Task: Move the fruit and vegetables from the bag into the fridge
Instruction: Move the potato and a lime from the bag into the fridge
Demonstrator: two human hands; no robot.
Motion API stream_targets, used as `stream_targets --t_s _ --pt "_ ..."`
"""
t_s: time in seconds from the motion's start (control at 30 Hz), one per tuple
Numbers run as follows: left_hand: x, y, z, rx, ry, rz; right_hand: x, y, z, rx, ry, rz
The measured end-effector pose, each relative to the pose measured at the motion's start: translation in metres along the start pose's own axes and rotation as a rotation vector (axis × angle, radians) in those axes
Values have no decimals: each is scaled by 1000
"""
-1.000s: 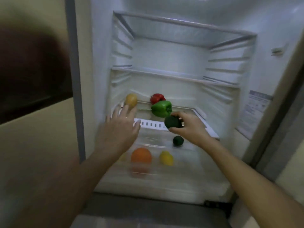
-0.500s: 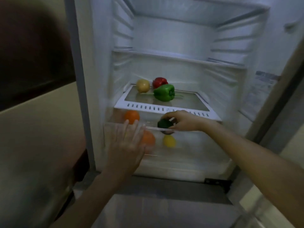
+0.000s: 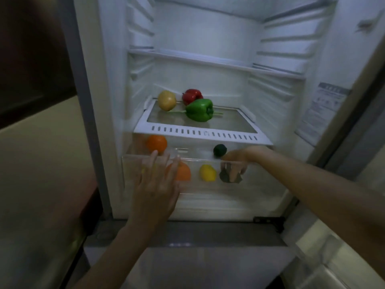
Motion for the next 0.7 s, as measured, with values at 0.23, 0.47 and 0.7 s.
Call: stream_targets --t_s 0.23,0.47,0.7 --pt "0 -3 2 -127 -38 -70 1 -3 -26 109 -21 8" --pt "3 -10 3 -239 -77 -90 -25 -10 -107 581 -214 110" --pt "7 -15 -1 -357 -114 -30 -65 40 -136 1127 -257 101"
Point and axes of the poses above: each hand's wrist, its own z-axis towards the middle knuckle, its own y-axis out of the palm, x = y × z, the point moved 5 cm from there along z, towards the middle knuckle, and after that the axes turned 14 degrees about -x, right-handed, at the moved point
